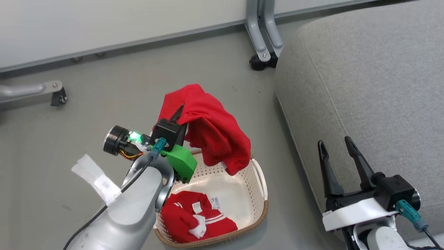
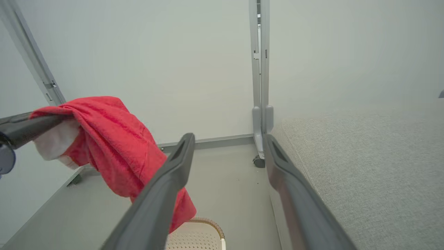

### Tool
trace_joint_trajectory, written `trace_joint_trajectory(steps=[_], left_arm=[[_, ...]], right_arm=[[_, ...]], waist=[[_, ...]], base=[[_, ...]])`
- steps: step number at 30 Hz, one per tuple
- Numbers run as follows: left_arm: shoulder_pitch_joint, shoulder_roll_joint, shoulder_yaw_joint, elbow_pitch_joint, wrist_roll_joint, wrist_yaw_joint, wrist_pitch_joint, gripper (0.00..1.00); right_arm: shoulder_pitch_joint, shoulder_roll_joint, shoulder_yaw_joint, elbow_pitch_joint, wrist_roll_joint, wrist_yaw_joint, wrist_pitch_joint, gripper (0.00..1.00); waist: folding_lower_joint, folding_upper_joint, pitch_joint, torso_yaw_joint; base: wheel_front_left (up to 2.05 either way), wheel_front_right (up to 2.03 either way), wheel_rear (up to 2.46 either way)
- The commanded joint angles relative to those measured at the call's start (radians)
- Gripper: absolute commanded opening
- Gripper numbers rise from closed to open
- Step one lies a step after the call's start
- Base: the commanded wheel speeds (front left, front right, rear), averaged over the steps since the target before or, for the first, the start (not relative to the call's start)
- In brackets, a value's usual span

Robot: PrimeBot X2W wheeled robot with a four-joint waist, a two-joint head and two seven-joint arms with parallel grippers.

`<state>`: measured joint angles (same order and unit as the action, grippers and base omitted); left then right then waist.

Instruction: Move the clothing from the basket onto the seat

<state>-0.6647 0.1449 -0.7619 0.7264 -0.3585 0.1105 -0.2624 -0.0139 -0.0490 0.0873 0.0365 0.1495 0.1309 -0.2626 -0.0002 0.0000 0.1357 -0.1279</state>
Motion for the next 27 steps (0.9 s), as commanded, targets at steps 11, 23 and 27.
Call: trace_joint_trajectory(steps=[11, 23, 27], left_arm=[[0.112, 0.048, 0.157, -0.418, 0.027, 0.064, -0.002, 0.0], [0.139, 0.016, 0.207, -0.644, 0.014, 0.065, -0.002, 0.0], [0.142, -0.004, 0.178, -0.673, 0.017, 0.054, -0.001, 0.0]], right_arm=[[0.056, -0.003, 0.012, -0.035, 0.006, 0.0, -0.003, 1.0], [0.082, -0.003, 0.014, -0.065, 0.009, 0.0, -0.003, 1.0], [0.085, -0.003, 0.019, -0.07, 0.012, 0.0, -0.003, 1.0]], waist=[[0.0002, 0.0, -0.125, 0.073], [0.0002, 0.0, -0.135, 0.09], [0.0002, 0.0, -0.133, 0.088]], base=[[0.0, 0.0, 0.0], [0.0, 0.0, 0.0], [0.0, 0.0, 0.0]])
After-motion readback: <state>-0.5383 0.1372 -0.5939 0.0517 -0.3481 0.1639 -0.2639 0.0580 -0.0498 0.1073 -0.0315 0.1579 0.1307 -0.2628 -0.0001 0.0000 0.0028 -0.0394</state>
